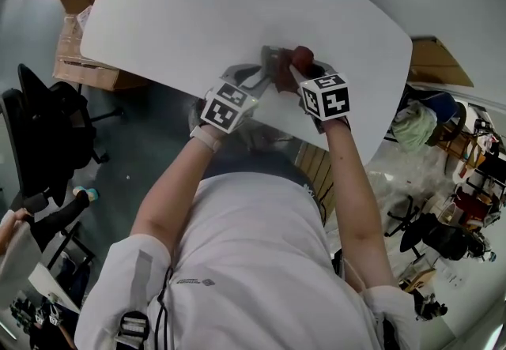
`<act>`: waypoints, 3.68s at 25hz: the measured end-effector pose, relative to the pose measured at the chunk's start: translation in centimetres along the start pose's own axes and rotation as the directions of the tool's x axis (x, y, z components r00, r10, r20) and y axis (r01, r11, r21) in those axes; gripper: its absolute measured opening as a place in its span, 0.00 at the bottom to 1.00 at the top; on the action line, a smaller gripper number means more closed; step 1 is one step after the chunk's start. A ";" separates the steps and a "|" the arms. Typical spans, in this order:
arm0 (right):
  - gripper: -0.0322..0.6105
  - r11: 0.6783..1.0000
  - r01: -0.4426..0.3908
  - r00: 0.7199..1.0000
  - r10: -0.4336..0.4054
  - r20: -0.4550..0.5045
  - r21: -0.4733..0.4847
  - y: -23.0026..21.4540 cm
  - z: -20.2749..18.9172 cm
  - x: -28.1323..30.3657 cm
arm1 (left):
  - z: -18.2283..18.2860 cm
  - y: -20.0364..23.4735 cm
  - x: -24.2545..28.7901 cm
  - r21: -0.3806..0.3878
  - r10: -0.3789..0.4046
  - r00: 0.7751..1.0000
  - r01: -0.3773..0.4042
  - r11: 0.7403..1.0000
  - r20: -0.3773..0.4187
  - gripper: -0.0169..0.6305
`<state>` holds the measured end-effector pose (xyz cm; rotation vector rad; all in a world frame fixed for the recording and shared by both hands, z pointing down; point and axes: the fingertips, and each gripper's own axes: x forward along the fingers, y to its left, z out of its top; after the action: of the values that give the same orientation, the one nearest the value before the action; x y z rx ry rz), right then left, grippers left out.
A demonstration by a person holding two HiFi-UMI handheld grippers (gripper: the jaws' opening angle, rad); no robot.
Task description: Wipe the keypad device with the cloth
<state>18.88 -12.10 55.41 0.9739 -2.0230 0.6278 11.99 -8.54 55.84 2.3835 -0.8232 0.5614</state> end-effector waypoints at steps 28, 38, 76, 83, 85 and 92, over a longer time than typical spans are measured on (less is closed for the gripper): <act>0.19 0.984 0.043 0.994 -0.059 0.087 0.171 5.0 -1.2 -1.6 | -0.6 2.7 -6.3 0.186 0.003 1.000 0.000 0.983 -0.016 0.21; 0.19 0.985 0.030 0.996 -0.044 0.082 0.170 4.2 -2.3 -1.4 | -0.2 1.5 -3.2 0.280 -0.052 0.996 0.070 0.957 -0.073 0.22; 0.18 0.992 -0.058 0.998 0.060 -0.016 0.110 0.2 -1.3 8.1 | -0.2 1.4 -3.1 0.249 -0.136 0.990 0.141 0.958 -0.039 0.23; 0.17 0.990 -0.141 0.990 0.141 -0.008 0.032 2.6 -0.3 7.3 | -0.2 1.4 -3.2 0.247 -0.130 0.991 0.134 0.960 -0.032 0.23; 0.17 0.984 -0.178 0.984 0.178 -0.006 0.021 3.4 0.1 7.0 | -0.2 1.5 -3.2 0.243 -0.128 0.991 0.132 0.961 -0.033 0.23; 0.17 0.965 -0.262 0.965 0.262 -0.026 0.000 5.9 0.4 5.6 | -0.5 1.3 -3.4 0.243 -0.130 0.991 0.137 0.960 -0.045 0.23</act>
<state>11.71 -11.22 59.25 0.6961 -2.1471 0.7729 8.54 -7.60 54.82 2.6248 -0.6040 0.6738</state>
